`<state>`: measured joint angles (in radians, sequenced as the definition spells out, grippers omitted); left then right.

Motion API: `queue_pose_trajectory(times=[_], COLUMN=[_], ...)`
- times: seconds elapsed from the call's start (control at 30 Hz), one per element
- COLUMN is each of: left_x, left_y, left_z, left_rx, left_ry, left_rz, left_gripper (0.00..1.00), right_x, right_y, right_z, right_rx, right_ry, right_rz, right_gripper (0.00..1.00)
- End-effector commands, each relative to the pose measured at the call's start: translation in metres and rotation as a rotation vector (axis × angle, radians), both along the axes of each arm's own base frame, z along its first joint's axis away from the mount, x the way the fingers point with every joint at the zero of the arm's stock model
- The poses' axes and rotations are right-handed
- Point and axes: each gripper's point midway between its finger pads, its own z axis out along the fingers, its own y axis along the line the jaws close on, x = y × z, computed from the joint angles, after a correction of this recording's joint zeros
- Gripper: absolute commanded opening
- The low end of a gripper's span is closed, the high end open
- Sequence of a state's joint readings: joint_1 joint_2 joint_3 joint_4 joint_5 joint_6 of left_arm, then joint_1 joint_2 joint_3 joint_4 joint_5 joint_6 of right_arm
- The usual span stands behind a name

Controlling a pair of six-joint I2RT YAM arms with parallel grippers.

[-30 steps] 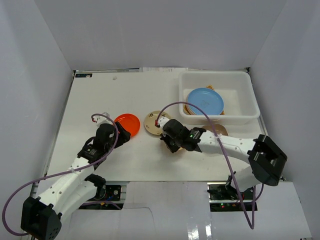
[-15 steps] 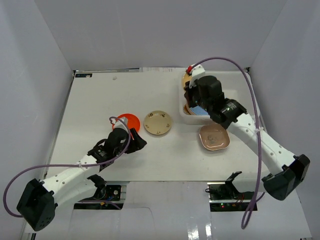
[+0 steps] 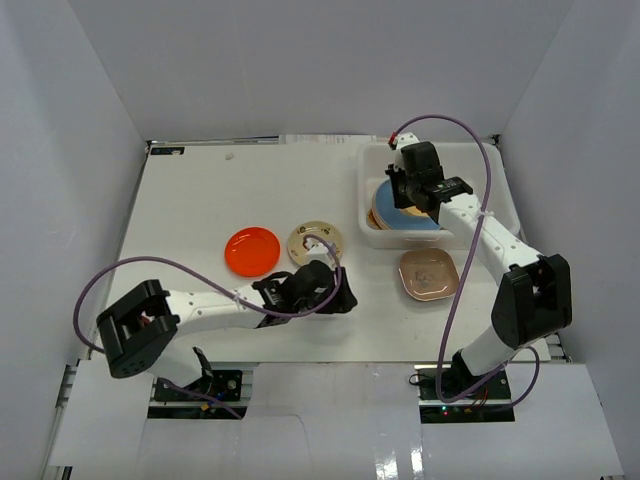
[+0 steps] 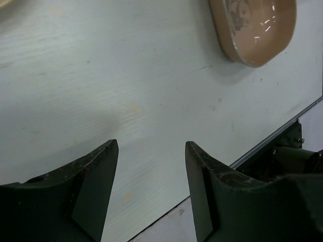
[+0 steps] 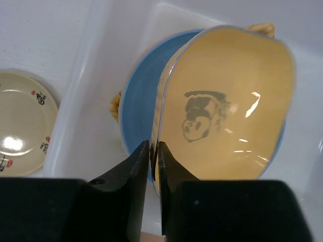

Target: Place the plates into the plastic bin on the countertop

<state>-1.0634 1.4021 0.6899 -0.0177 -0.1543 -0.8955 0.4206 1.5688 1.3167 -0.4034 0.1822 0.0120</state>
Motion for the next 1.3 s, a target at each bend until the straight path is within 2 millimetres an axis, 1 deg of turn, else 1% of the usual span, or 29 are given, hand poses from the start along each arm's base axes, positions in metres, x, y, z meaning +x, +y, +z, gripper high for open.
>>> queue_pose_trajectory(times=[0.0, 0.03, 0.07, 0.1, 0.13, 0.2, 0.23, 0.27, 0.3, 0.33, 0.37, 0.4, 0.47, 0.5, 0.53, 0.6, 0.67, 0.7, 0.73, 0.8, 0.83, 0.87, 0.93, 0.97, 1.1, 1.13, 1.2, 1.23, 1.27], left_x=[0.013, 0.014, 0.015, 0.017, 0.019, 0.022, 0.024, 0.026, 0.028, 0.030, 0.031, 0.033, 0.035, 0.039, 0.039, 0.044, 0.050, 0.055, 0.060, 0.063, 0.068, 0.070, 0.076, 0.077, 0.076, 0.075, 0.070, 0.065, 0.059], left_y=[-0.037, -0.048, -0.053, -0.060, -0.072, -0.084, -0.097, -0.102, -0.108, -0.120, -0.126, -0.130, -0.141, -0.151, -0.156, -0.166, -0.171, -0.174, -0.174, -0.173, -0.181, -0.178, -0.183, -0.183, -0.179, -0.175, -0.172, -0.164, -0.163], left_z=[0.022, 0.027, 0.017, 0.018, 0.027, 0.020, 0.031, 0.032, 0.024, 0.033, 0.034, 0.023, 0.023, 0.030, 0.020, 0.026, 0.009, 0.011, -0.008, -0.021, -0.015, -0.031, -0.028, -0.034, -0.036, -0.039, -0.032, -0.038, -0.022], left_rx=[-0.052, -0.066, -0.046, -0.052, -0.071, -0.053, -0.074, -0.069, -0.045, -0.062, -0.063, -0.041, -0.040, -0.053, -0.034, -0.035, 0.020, 0.059, 0.115, 0.175, 0.170, 0.223, 0.235, 0.253, 0.268, 0.275, 0.259, 0.276, 0.241], left_ry=[-0.082, -0.092, -0.084, -0.093, -0.108, -0.118, -0.138, -0.152, -0.159, -0.177, -0.184, -0.183, -0.192, -0.203, -0.202, -0.224, -0.231, -0.230, -0.233, -0.229, -0.243, -0.245, -0.256, -0.258, -0.250, -0.244, -0.234, -0.221, -0.213], left_rz=[-0.005, -0.012, -0.017, -0.022, -0.028, -0.035, -0.044, -0.042, -0.050, -0.055, -0.056, -0.056, -0.058, -0.055, -0.057, -0.050, -0.040, -0.031, -0.026, -0.026, -0.021, -0.024, -0.016, -0.016, -0.014, -0.013, -0.018, -0.026, -0.036], left_gripper=[0.66, 0.66, 0.66, 0.66, 0.66, 0.65, 0.65, 0.65, 0.65, 0.65, 0.65, 0.65, 0.65, 0.66, 0.66, 0.66, 0.66, 0.66, 0.66, 0.65, 0.64, 0.62, 0.47, 0.42, 0.18, 0.08, 0.00, 0.00, 0.00], right_x=[0.015, 0.013, 0.010, 0.008, 0.004, -0.002, -0.007, -0.010, -0.014, -0.021, -0.026, -0.031, -0.051, -0.058, -0.068, -0.087, -0.103, -0.108, -0.115, -0.122, -0.127, -0.129, -0.134, -0.136, -0.141, -0.144, -0.147, -0.148, -0.150], right_y=[0.016, 0.020, 0.023, 0.025, 0.030, 0.029, 0.027, 0.026, 0.024, 0.019, 0.017, 0.014, 0.008, 0.008, 0.011, 0.008, 0.006, 0.006, 0.004, 0.003, 0.001, -0.001, -0.003, -0.003, -0.006, -0.006, -0.006, -0.007, -0.008], right_z=[0.011, 0.010, 0.012, 0.013, 0.016, 0.029, 0.041, 0.051, 0.059, 0.079, 0.089, 0.099, 0.123, 0.127, 0.132, 0.134, 0.138, 0.129, 0.133, 0.129, 0.131, 0.130, 0.130, 0.130, 0.130, 0.130, 0.132, 0.133, 0.135], right_rx=[0.093, 0.112, 0.132, 0.148, 0.174, 0.197, 0.207, 0.219, 0.231, 0.251, 0.265, 0.280, 0.330, 0.345, 0.374, 0.399, 0.424, 0.425, 0.438, 0.446, 0.450, 0.443, 0.439, 0.439, 0.447, 0.451, 0.461, 0.462, 0.463], right_ry=[-0.051, -0.039, -0.034, -0.030, -0.025, -0.038, -0.056, -0.072, -0.086, -0.131, -0.154, -0.175, -0.232, -0.241, -0.242, -0.253, -0.266, -0.248, -0.262, -0.258, -0.266, -0.266, -0.267, -0.268, -0.278, -0.280, -0.283, -0.286, -0.289], right_rz=[0.032, 0.045, 0.051, 0.061, 0.084, 0.077, 0.077, 0.076, 0.065, 0.058, 0.053, 0.046, 0.048, 0.056, 0.085, 0.109, 0.128, 0.131, 0.140, 0.142, 0.145, 0.146, 0.147, 0.148, 0.147, 0.151, 0.155, 0.155, 0.154], right_gripper=[0.22, 0.34, 0.38, 0.46, 0.48, 0.52, 0.52, 0.52, 0.52, 0.51, 0.51, 0.50, 0.50, 0.49, 0.49, 0.49, 0.49, 0.49, 0.49, 0.49, 0.49, 0.49, 0.49, 0.49, 0.49, 0.49, 0.49, 0.49, 0.49])
